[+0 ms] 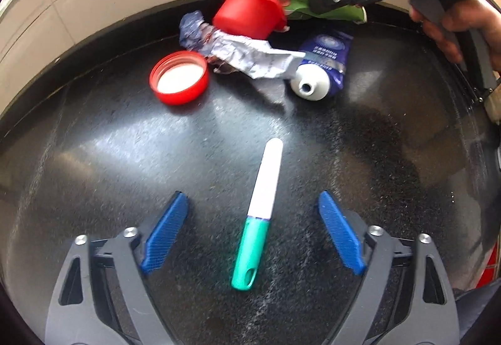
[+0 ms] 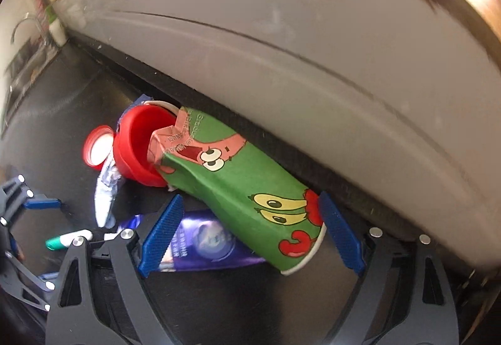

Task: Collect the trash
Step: 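Grasp the green-white marker with the left tool while the right tool grasps the green cartoon cup, then carry the marker and cartoon cup to the black bin and release both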

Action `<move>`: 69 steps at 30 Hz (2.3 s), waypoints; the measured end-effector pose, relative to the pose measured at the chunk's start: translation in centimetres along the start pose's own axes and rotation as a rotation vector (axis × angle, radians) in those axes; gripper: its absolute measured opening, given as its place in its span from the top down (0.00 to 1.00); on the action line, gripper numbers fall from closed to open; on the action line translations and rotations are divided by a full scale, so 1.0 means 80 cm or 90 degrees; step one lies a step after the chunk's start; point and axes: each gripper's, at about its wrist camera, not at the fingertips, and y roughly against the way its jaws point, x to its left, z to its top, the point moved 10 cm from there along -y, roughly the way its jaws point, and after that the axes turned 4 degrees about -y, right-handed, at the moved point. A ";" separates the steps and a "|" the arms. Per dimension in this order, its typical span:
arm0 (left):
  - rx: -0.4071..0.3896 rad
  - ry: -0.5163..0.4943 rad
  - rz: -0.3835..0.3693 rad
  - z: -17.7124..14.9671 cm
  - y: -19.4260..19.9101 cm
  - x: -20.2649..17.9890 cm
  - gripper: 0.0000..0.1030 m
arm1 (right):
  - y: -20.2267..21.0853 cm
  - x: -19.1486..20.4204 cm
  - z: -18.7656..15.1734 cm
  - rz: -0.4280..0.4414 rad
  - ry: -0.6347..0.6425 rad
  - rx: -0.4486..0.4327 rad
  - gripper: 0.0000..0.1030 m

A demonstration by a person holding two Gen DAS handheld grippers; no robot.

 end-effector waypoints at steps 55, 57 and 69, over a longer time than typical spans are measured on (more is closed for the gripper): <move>-0.095 0.533 0.292 -0.460 0.394 0.271 0.88 | 0.203 0.676 -0.053 0.369 0.300 0.001 0.82; -0.087 0.579 0.321 -0.517 0.415 0.282 0.88 | 0.207 0.737 -0.066 0.402 0.346 0.017 0.82; -0.056 0.797 0.385 -0.748 0.446 0.306 0.88 | 0.196 1.001 -0.188 0.504 0.508 0.153 0.82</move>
